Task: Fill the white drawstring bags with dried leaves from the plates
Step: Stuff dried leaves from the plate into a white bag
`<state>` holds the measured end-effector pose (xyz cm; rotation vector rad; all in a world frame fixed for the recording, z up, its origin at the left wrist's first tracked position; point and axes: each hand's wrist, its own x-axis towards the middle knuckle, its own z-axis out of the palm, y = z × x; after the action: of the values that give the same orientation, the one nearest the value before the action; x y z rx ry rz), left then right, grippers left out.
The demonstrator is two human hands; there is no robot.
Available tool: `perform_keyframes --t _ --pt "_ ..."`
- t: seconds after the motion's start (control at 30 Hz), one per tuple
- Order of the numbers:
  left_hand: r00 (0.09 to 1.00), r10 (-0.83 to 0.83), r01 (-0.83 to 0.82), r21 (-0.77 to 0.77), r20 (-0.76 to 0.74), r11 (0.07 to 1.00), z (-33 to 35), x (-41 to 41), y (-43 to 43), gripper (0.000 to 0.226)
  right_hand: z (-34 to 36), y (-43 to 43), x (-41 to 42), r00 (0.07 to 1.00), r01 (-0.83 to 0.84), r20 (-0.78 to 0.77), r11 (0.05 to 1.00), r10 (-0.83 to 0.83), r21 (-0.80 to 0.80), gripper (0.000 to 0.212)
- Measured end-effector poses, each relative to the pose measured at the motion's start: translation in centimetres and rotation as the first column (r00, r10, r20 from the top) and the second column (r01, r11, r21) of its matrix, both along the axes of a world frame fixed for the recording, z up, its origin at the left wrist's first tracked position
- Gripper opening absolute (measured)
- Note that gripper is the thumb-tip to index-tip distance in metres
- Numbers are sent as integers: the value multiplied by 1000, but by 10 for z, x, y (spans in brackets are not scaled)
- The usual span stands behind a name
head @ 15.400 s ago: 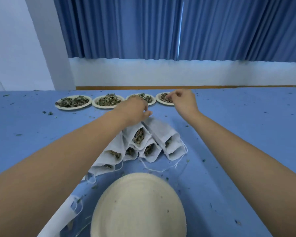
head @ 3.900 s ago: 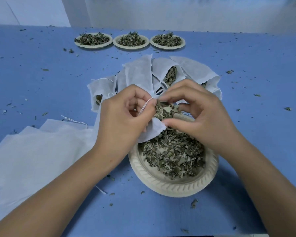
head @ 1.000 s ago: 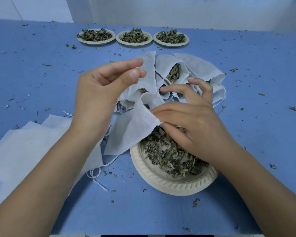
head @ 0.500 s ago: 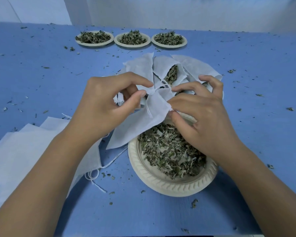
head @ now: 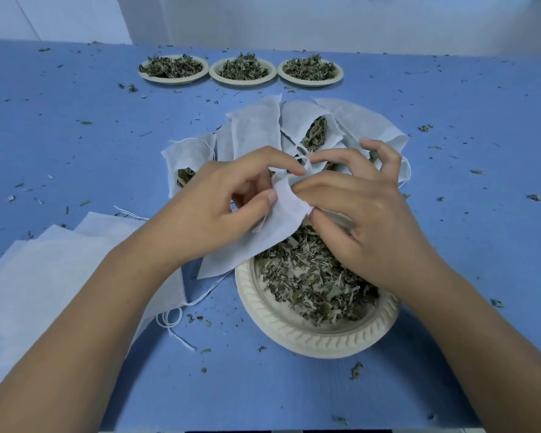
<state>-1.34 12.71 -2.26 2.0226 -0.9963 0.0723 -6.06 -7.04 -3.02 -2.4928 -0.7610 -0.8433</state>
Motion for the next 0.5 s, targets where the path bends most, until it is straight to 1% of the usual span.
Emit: perform_keyframes --t 0.13,0.2,0.27,0.37,0.43,0.5 --pt "999 -49 49 7 2 999 1 -1 0 37 -1 1 -1 1000 -3 7 1000 3 25 24" --pt "999 -48 48 3 2 999 0 -2 -2 31 -1 2 -2 999 -24 21 999 24 22 24" --pt "999 -40 40 -8 25 999 0 -4 -5 20 -1 2 -2 998 -53 35 999 52 10 24" --pt "999 -20 21 -36 43 999 0 -5 -6 15 1 3 -3 997 -77 29 997 77 -14 25" --pt "999 -27 25 -86 -19 996 1 -7 -6 11 4 3 -4 996 -86 15 995 87 -41 24" --pt "991 -36 15 -159 -133 987 3 -10 -7 17 4 3 -4 996 -90 18 993 92 -82 21"
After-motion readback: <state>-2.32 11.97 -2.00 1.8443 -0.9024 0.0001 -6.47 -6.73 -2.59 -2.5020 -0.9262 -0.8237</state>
